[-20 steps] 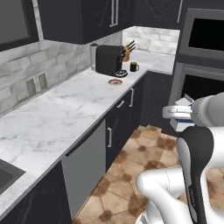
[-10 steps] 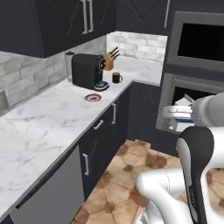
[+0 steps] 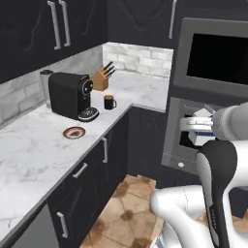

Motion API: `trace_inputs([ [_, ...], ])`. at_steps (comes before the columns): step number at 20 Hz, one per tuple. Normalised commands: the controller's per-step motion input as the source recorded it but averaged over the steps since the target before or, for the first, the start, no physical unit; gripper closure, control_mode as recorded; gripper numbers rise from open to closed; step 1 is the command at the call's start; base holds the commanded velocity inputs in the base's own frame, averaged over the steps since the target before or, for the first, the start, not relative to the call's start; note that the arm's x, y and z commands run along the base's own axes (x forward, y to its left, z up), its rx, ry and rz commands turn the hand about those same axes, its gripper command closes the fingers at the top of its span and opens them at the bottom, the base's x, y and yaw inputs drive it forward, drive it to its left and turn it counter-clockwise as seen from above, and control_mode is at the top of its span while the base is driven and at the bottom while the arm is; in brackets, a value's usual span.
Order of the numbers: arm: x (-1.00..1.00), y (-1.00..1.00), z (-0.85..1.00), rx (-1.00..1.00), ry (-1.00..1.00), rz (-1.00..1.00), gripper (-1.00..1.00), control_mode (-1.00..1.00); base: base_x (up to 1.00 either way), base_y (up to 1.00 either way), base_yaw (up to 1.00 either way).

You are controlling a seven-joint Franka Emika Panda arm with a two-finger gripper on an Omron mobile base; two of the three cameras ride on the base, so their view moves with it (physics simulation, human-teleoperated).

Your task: Take a sugar cube from the saucer and place it inside the coffee. Then, grab milk from the fridge and place it next to the coffee on the counter to sweeten the coffee.

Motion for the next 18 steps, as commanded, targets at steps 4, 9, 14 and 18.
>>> trace_inputs([
  [4, 0.00, 0.00, 0.00, 0.00, 0.00, 0.00, 1.00, 1.00, 1.00, -0.39, 0.02],
  [9, 0.00, 0.00, 0.00, 0.00, 0.00, 0.00, 1.00, 1.00, 1.00, -0.04, 0.22],
  [14, 0.00, 0.00, 0.00, 0.00, 0.00, 0.00, 1.00, 1.00, 1.00, 0.00, 0.35],
  [18, 0.00, 0.00, 0.00, 0.00, 0.00, 0.00, 1.00, 1.00, 0.98, -0.05, 0.26],
])
